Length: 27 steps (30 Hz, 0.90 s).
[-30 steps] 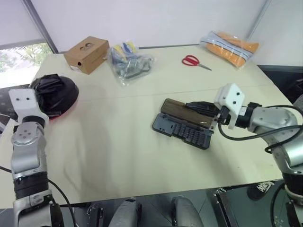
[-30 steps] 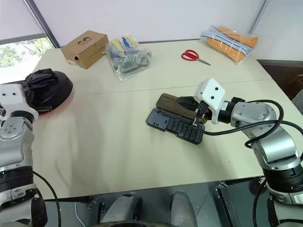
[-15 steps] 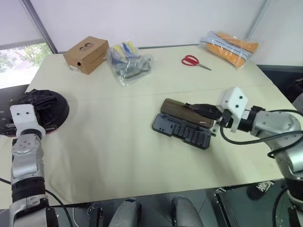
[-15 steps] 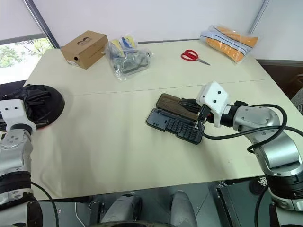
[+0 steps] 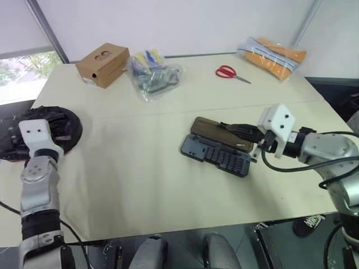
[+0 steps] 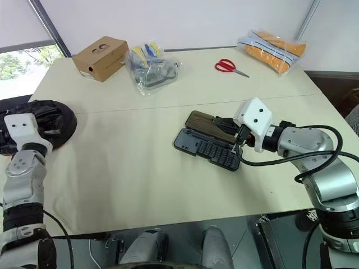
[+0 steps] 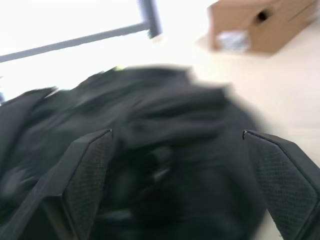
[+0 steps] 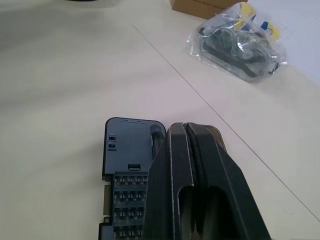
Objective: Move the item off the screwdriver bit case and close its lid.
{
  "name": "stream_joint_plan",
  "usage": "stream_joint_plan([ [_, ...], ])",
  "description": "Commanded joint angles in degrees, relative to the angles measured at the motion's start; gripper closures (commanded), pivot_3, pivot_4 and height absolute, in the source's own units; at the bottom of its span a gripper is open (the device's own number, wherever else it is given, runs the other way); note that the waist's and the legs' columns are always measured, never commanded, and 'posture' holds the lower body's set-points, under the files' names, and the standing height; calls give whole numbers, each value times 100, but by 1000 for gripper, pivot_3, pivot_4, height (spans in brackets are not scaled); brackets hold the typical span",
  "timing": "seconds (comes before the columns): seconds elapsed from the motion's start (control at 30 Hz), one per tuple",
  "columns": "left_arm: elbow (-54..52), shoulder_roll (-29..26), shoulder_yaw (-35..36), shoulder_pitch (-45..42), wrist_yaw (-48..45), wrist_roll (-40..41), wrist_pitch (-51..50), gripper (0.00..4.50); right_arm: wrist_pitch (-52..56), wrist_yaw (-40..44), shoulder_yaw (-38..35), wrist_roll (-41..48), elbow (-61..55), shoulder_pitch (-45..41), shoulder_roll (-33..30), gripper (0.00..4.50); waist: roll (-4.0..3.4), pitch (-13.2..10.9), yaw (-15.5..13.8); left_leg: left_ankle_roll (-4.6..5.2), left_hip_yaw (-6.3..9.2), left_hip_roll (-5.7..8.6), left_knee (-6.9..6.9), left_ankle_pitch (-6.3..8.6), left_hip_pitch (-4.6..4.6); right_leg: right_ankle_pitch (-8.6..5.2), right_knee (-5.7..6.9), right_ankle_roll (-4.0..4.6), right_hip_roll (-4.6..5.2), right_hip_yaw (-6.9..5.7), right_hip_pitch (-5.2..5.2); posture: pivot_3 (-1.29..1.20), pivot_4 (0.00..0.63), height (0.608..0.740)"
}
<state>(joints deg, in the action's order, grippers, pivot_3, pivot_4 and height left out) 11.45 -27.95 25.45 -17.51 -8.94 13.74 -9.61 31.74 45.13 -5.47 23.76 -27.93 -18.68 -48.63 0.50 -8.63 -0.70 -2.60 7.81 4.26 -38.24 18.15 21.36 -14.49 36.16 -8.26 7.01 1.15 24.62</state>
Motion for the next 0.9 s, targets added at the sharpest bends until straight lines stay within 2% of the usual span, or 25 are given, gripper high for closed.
stream_joint_plan([
  [0.03, -632, 71, -100, -93, -336, 407, -186, 23, -43, -11, -120, 10, -157, -84, -31, 4500, 0, 0, 5, 0, 0, 0, 0, 0, 0, 0, 0, 0, 0, 0, 0, 0, 150, 740],
  [0.3, -1448, 177, -792, -552, -1420, 1081, -551, 23, -83, -176, -242, -21, 98, -69, 105, 4500, 0, 0, -1, 0, -2, 1, -1, 0, 1, 0, 0, 0, 0, -1, -1, 0, 150, 740],
  [0.5, -1148, 129, -1560, -1088, -2532, 1343, -1065, 23, 111, -885, -249, -461, 1163, -463, 372, 4500, 0, 1, 12, -1, -16, 6, -2, -1, -1, 0, 1, 0, -1, 1, -2, 0, 150, 740],
  [0.6, -1046, 128, -1686, -1200, -2910, 1486, -1263, 0, 449, -927, -183, -482, 1360, -477, 308, 3572, 0, 1, 37, -1, -16, 5, 4, -1, -1, 0, -1, 0, -2, -2, 0, 0, 150, 740],
  [0.83, -1039, 196, -2018, -1288, -3664, 1740, -1730, 0, 1273, -1302, -128, -496, 1327, -637, 498, 32, 0, 0, 137, 0, -8, 4, 3, -1, 1, 0, -1, 0, -1, 0, 1, 0, 150, 740],
  [0.9, -1029, 200, -2089, -1291, -3782, 1721, -1722, 0, 1610, -1617, -199, -482, 1397, -829, 718, 32, 0, 0, 152, -1, -6, 4, 3, -1, 0, 0, 0, 0, -1, 0, 2, 0, 150, 740],
])
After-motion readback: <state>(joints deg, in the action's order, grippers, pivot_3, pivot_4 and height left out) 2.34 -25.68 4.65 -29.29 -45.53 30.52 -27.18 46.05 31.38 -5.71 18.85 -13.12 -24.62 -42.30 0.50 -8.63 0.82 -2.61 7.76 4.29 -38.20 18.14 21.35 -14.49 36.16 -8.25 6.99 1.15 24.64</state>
